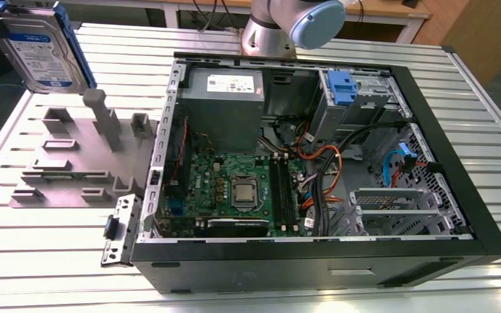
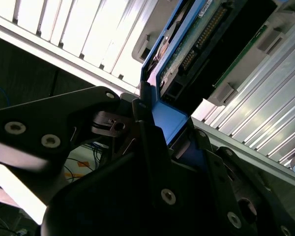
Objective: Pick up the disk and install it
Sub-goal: 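Pick up the disk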
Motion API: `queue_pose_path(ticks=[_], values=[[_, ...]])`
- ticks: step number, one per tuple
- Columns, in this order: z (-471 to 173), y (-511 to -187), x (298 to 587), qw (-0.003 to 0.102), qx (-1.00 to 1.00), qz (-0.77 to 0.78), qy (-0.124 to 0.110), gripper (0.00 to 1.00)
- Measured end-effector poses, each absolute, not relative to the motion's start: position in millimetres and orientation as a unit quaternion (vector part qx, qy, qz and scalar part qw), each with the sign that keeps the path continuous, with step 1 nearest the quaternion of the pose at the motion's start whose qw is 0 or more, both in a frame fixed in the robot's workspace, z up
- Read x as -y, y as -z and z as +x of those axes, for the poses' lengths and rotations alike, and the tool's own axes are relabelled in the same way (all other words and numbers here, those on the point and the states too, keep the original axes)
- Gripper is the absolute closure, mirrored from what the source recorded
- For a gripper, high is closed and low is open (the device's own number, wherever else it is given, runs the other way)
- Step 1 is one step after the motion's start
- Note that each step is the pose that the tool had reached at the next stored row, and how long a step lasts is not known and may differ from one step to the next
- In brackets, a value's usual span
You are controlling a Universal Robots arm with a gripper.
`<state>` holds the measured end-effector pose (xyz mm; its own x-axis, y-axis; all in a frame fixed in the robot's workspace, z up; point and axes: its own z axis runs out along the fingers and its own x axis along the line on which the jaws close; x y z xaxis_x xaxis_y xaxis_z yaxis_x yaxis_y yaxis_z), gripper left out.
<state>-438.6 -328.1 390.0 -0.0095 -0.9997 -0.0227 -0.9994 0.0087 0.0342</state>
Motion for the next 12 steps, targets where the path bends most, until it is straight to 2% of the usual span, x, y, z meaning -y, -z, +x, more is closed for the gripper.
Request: queue_pose_path(ticks=[12], values=[[-438.6,-393.8,328.2,0.004,0.71,0.704,0.02,0.63]])
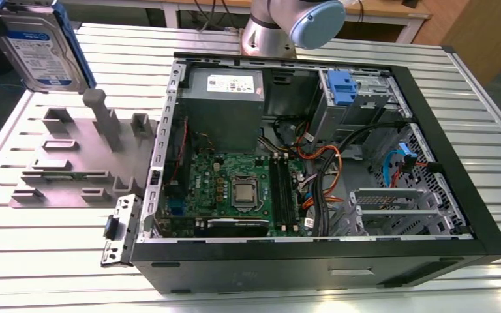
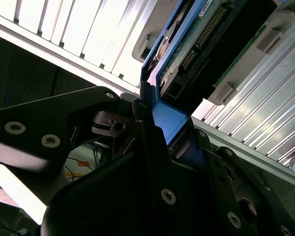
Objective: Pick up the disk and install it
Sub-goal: 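Pick up the disk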
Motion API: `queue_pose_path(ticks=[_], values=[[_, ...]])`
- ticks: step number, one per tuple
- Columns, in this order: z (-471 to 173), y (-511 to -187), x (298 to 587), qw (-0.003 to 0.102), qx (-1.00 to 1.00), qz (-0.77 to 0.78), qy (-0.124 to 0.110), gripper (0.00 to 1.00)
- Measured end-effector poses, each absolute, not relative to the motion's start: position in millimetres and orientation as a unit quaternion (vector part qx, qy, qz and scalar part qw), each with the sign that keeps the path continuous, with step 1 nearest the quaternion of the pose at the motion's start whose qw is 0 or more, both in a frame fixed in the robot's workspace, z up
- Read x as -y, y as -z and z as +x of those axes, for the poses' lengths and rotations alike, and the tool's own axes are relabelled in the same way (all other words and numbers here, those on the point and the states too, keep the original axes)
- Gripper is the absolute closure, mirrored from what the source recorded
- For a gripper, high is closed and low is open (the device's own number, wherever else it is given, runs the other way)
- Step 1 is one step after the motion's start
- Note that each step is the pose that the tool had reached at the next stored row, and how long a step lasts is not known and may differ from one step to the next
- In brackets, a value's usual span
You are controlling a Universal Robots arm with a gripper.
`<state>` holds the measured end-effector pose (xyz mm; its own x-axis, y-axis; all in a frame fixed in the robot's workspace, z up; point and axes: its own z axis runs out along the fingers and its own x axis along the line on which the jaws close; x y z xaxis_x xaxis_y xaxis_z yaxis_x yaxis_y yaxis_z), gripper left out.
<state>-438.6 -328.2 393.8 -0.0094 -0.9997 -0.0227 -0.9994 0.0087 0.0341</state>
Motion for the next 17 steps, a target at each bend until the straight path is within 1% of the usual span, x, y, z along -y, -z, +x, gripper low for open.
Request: queue_pose_path(ticks=[17], values=[[-438.6,-399.5,328.2,0.004,0.71,0.704,0.02,0.63]])
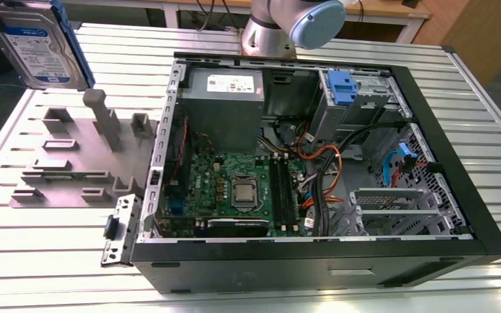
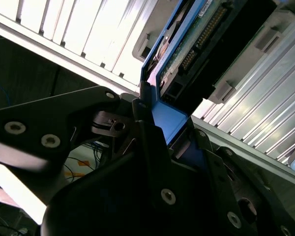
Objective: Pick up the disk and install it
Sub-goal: 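Pick up the disk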
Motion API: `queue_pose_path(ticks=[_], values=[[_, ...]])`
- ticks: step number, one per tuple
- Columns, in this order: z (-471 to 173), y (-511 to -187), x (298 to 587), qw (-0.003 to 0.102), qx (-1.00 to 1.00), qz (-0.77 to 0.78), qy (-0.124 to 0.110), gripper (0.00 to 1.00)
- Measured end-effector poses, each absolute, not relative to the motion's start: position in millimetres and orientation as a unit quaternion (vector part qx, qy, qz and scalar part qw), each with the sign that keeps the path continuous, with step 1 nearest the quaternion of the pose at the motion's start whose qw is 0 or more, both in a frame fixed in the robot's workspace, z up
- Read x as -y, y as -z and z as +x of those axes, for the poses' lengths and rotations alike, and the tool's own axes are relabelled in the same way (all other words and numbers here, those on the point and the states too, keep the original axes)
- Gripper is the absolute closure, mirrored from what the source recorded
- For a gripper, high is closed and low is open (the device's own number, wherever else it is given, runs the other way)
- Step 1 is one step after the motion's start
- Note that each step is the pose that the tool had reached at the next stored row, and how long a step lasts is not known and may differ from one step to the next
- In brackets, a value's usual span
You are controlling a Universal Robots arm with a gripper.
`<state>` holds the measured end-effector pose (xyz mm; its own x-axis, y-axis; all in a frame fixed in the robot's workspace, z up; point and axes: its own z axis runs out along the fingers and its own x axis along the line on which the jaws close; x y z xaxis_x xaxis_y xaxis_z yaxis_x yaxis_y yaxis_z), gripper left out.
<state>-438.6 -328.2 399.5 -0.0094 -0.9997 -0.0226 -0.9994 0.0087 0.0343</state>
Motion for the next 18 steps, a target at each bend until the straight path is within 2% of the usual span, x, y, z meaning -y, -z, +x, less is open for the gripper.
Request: queue_pose_path(ticks=[18], values=[[-438.6,-404.0,328.1,0.004,0.71,0.704,0.02,0.63]])
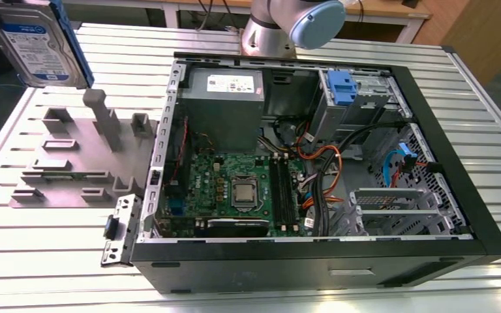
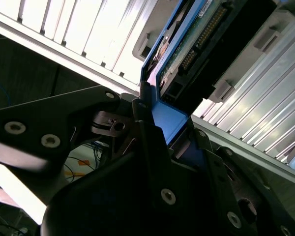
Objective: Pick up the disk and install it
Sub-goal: 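Pick up the disk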
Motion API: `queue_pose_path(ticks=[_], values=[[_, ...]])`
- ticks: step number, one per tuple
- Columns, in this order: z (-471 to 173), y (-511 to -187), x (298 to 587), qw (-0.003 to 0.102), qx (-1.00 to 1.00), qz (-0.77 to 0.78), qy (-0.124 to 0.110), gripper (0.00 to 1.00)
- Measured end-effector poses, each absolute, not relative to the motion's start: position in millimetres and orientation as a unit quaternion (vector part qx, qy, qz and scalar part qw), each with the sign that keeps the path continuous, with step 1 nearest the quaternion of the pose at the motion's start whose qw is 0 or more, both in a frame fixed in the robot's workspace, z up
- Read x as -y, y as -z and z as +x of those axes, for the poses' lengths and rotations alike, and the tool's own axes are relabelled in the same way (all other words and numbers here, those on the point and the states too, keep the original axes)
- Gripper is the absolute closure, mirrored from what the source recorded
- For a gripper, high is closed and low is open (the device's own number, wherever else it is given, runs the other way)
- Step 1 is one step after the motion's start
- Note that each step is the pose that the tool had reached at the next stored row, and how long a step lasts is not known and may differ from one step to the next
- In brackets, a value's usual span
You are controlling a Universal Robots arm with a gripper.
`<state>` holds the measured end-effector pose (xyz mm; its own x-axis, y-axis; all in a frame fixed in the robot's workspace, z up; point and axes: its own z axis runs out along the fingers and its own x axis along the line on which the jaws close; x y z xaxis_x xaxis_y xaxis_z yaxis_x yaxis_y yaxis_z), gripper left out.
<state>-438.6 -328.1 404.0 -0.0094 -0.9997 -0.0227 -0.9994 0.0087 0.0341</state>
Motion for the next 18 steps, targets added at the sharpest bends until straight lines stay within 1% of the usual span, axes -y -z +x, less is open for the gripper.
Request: queue_pose_path(ticks=[18], values=[[-438.6,-411.0,328.2,0.004,0.71,0.704,0.02,0.63]])
